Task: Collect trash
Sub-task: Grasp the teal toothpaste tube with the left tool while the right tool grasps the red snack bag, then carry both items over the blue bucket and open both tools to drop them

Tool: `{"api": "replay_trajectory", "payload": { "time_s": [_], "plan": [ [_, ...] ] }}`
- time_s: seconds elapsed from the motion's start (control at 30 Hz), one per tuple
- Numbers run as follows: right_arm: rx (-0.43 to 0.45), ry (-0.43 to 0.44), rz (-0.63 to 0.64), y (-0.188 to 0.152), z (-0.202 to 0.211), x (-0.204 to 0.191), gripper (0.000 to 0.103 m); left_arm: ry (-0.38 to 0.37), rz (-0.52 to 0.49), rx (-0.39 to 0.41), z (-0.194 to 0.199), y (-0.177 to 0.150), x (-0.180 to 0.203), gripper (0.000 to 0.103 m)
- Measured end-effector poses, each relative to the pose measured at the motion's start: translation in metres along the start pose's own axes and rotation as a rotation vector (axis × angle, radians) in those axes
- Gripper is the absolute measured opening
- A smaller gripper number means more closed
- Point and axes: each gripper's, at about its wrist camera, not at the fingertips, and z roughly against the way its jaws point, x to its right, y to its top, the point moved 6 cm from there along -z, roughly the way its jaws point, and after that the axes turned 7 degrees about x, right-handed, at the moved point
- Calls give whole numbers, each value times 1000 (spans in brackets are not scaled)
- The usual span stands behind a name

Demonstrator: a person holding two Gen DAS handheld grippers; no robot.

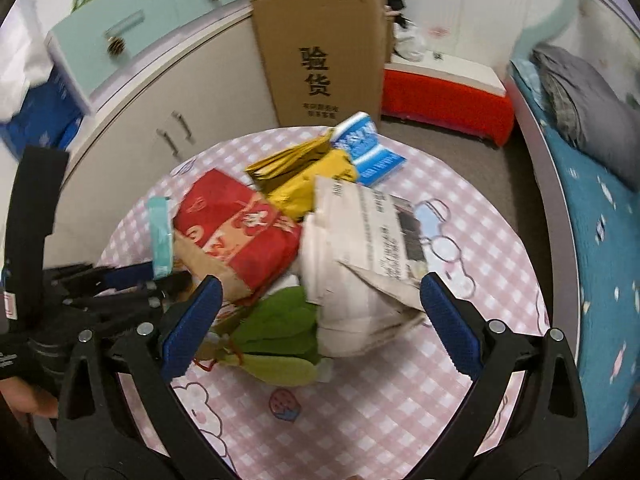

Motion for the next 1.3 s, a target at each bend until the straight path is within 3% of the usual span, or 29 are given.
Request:
{"api": "replay_trajectory", "payload": {
  "time_s": [0.07, 0.37, 0.5, 0.57, 0.6, 0.63, 0.77, 0.8, 1.07, 1.3],
  "plan": [
    [7, 9, 54, 3, -1, -12, 97, -51, 32, 5, 6, 2, -5, 20],
    [18, 41, 347, 9, -30, -76, 97, -20, 76, 83, 43, 7, -42, 19],
    [-49, 40, 442, 0, -61, -91, 97, -13, 80, 74, 39, 6, -49, 19],
    [-48, 37, 431, 3, -68, -88, 96, -14, 85, 73, 37, 7, -50, 19],
    [-48, 35, 423, 5, -70, -86, 81, -12, 86, 73, 37, 7, -51, 19],
    [-65, 52, 410, 6, -74, -85, 57, -11, 86, 74, 37, 8, -50, 19],
    [-54, 75, 406, 15, -67, -86, 38, -22, 79, 90, 44, 13, -46, 19],
    [-49, 96, 394, 18, -62, -87, 20, -23, 77, 96, 47, 14, -44, 19],
    [-66, 230, 161, 39, -31, -63, 16, -42, 84, 164, 82, 35, -20, 19],
    [-10, 344, -27, 62, 16, -24, 15, -51, 63, 223, 115, 56, 21, 19]
  ]
}}
